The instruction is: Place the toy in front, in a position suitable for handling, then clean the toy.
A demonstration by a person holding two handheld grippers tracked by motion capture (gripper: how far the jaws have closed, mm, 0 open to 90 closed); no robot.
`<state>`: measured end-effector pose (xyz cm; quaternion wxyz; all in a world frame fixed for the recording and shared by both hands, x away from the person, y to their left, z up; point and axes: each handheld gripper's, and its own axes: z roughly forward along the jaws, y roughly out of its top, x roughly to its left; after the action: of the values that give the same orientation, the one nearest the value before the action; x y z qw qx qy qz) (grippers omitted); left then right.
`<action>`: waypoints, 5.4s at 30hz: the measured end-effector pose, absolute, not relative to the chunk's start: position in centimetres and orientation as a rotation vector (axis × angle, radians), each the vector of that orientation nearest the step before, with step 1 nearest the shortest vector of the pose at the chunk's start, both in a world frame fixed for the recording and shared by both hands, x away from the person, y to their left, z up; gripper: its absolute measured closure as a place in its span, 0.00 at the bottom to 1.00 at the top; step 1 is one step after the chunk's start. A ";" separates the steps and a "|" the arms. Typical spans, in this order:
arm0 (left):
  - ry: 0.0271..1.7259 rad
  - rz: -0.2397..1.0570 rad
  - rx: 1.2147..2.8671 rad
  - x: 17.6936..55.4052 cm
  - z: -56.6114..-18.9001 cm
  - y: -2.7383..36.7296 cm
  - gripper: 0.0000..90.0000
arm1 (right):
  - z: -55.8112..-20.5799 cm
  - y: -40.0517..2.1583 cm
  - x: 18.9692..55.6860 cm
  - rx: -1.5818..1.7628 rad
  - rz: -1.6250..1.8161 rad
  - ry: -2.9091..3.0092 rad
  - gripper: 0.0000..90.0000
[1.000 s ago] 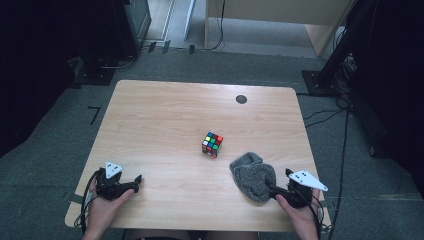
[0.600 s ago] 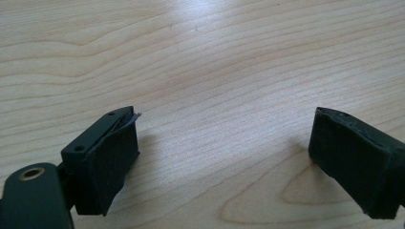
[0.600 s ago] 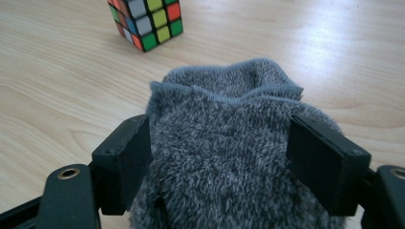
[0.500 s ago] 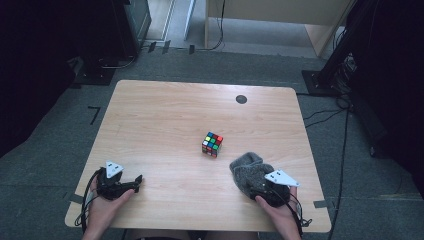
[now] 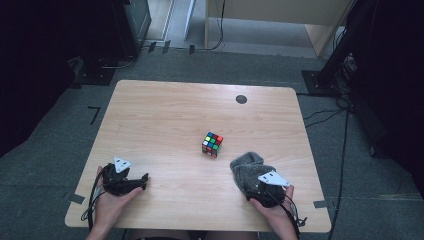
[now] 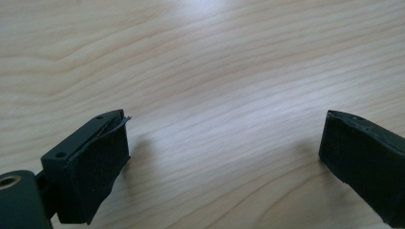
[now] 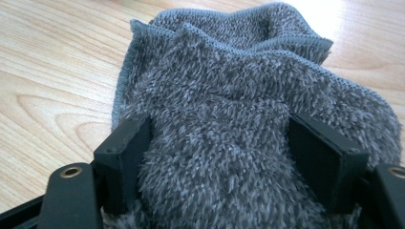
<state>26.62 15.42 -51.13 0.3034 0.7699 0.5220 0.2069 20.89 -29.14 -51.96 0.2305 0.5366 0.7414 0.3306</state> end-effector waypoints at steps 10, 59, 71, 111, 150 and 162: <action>1.279 0.428 2.028 27.8 -50.1 11.0 0.03 | -52.0 -28.8 20.7 1.494 0.896 2.013 0.31; 1.168 0.478 2.103 34.6 -51.6 -7.1 0.28 | -52.3 -28.8 20.3 1.437 0.943 1.987 0.45; 0.947 0.432 2.143 31.6 -50.5 -5.0 0.38 | -52.0 -28.3 20.0 1.378 0.928 1.997 0.78; 0.709 0.522 2.153 22.6 -46.5 1.1 0.39 | -43.2 -17.7 18.5 0.915 1.227 2.011 0.78; 0.599 0.504 2.144 21.7 -46.0 0.7 0.39 | -42.2 -17.5 17.4 0.854 1.327 2.084 0.78; 0.628 0.450 2.124 22.2 -46.0 1.1 0.38 | -42.2 -18.1 17.6 0.859 1.334 2.087 0.79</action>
<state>22.22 1.10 -46.02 0.4264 0.8501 0.2511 0.1802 17.63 -18.07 -42.22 0.2572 0.3165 0.7693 0.4917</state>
